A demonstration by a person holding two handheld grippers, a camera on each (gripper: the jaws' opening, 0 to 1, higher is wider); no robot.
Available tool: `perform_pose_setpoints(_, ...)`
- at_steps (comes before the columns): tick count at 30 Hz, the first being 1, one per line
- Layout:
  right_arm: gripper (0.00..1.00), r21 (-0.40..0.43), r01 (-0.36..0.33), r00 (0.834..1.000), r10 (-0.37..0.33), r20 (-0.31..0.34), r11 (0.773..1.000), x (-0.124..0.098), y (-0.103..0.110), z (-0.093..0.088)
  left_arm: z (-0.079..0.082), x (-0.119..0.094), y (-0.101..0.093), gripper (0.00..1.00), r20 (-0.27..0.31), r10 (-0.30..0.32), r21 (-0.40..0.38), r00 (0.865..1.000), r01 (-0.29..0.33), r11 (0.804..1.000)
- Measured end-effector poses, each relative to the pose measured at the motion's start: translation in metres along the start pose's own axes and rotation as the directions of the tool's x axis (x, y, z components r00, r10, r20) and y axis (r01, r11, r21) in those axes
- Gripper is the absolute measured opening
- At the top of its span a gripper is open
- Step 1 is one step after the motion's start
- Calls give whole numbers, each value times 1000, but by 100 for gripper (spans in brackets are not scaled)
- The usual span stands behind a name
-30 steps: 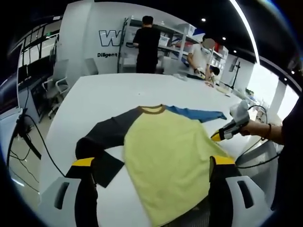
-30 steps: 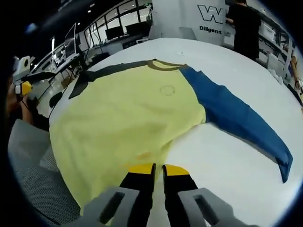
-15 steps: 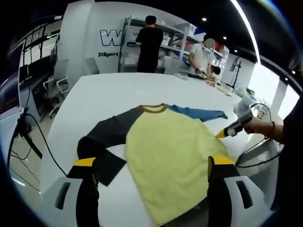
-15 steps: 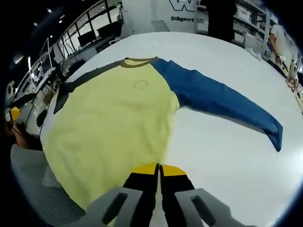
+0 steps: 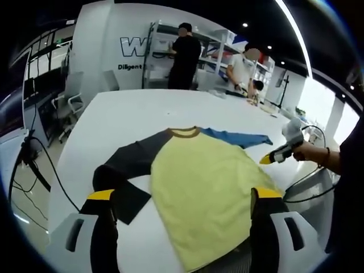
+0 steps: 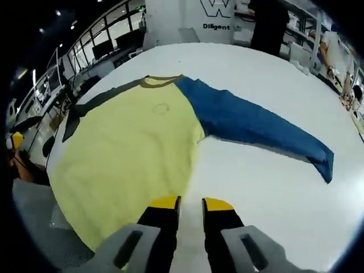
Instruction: Fold the garment on the visible template until the final outline fits inside the template.
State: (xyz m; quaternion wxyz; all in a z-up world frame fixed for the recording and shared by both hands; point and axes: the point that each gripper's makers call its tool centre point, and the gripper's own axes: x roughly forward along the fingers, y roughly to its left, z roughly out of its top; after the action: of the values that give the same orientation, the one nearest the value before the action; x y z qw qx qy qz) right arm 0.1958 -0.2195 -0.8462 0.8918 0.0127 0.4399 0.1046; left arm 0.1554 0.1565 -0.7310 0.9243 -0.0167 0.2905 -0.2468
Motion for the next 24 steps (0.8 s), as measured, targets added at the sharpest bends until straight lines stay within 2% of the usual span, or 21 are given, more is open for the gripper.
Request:
perform_pose_setpoints(1,21,13,3,1000,-3,1,1000,-1,-4,1,0,0,0,94,-2,0,0,1000,0,1000)
perform_pose_setpoints(2,28,51,16,1000,-17,23,999,-3,-16,6,-1,0,0,94,-4,1,2,1000,-1,1000)
perform_pose_setpoints(4,35,102,33,998,-39,58,994,-6,-34,14,-2,0,1,94,-7,3,2,1000,-3,1000)
perform_pose_setpoints(9,38,165,92,987,-112,114,982,-16,-79,26,-3,0,3,95,-10,7,0,1000,-7,1000)
perform_pose_setpoints(13,43,194,131,981,-156,115,972,-19,-102,27,-3,0,4,96,-14,6,0,1000,-6,1000)
perform_pose_setpoints(14,43,229,157,972,-191,134,961,-21,-115,29,-3,1,4,96,-13,8,0,1000,-8,1000)
perform_pose_setpoints(15,43,235,160,972,-194,130,959,-22,-117,28,-3,1,4,96,-15,9,-1,1000,-9,1000)
perform_pose_setpoints(16,43,271,195,964,-235,122,943,-24,-135,25,-2,1,4,96,-13,8,-2,1000,-8,1000)
perform_pose_setpoints(17,42,282,201,963,-242,118,938,-24,-139,24,-2,1,4,96,-13,8,-2,1000,-8,1000)
perform_pose_setpoints(20,40,337,263,947,-308,89,904,-27,-170,15,-2,1,5,96,-13,9,-5,1000,-9,1000)
perform_pose_setpoints(22,38,361,281,941,-329,79,889,-27,-183,11,-2,0,5,96,-12,10,-5,1000,-10,1000)
perform_pose_setpoints(23,36,362,281,941,-330,79,889,-27,-185,11,-2,0,5,96,-14,10,-7,1000,-10,1000)
perform_pose_setpoints(24,36,385,294,935,-347,74,875,-27,-192,9,-2,0,5,96,-14,11,-8,1000,-11,1000)
